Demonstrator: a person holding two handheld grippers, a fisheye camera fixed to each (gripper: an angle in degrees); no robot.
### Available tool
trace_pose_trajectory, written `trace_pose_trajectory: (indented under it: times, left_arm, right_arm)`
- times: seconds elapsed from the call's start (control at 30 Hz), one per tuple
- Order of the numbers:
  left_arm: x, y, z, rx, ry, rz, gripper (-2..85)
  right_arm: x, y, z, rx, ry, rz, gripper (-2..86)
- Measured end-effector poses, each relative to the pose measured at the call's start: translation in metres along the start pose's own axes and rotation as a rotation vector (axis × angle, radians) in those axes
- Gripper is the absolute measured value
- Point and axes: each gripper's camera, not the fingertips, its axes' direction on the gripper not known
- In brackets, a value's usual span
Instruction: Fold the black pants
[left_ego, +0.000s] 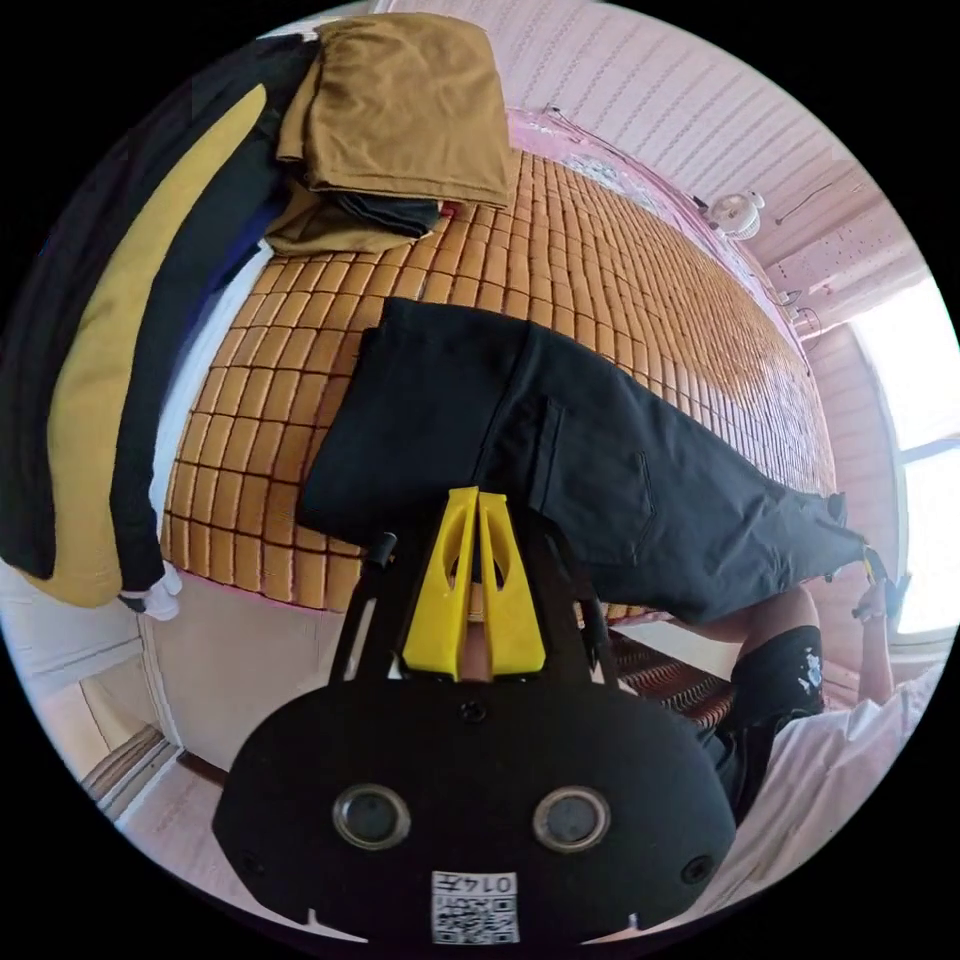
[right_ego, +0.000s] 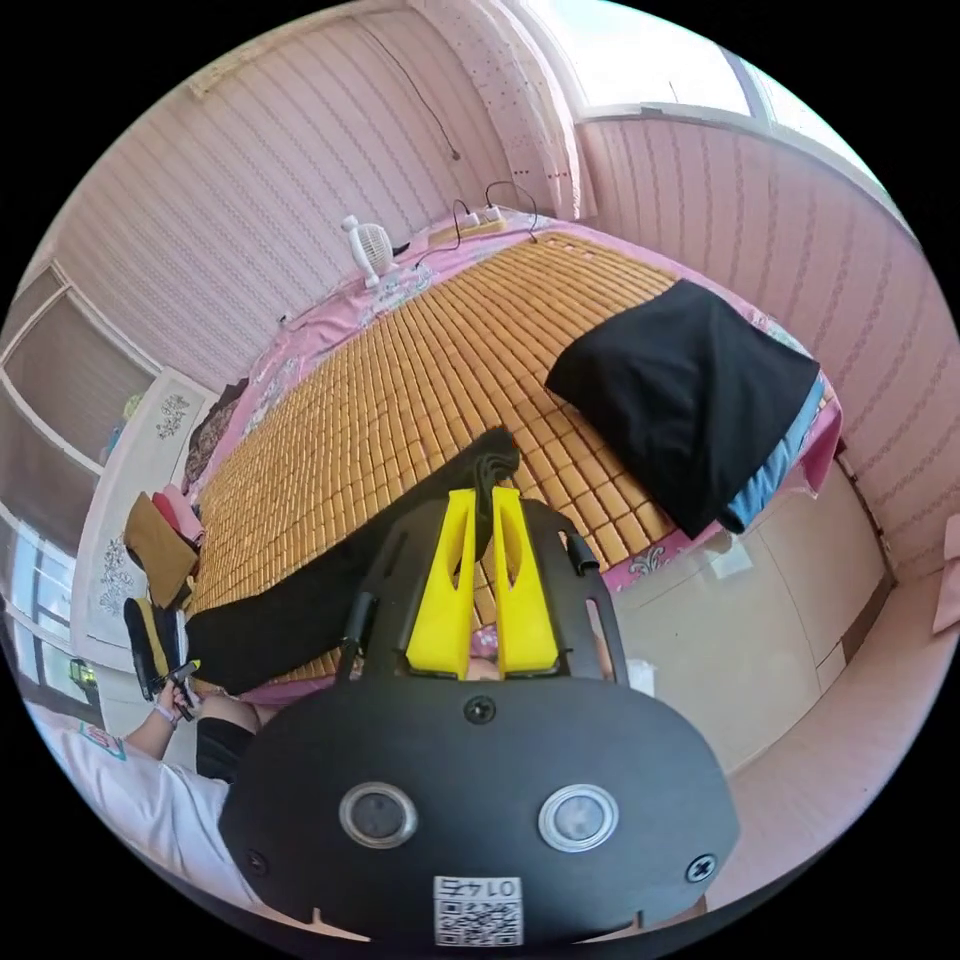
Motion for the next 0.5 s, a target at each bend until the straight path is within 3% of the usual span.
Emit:
trace_pose_trajectory:
  times: [0.23, 0.37, 0.5]
  left_arm:
    - [0.095, -0.052, 0.038, -0.207, 0.182, 0.272, -1.0]
    - [0.153, -0.049, 0.060, -0.211, 0.301, 0.395, -1.0]
    - [0.168, -0.037, 0.061, -0.140, 0.414, 0.390, -1.0]
  right_arm:
    - [-0.068, -0.040, -0.103, 0.369, -0.149, -0.141, 2.1]
    - [-0.156, -0.040, -0.121, 0.363, -0.323, -0.369, 2.3]
    - [-0.286, 0.001, -0.085, 0.214, -0.466, -0.728, 3.3]
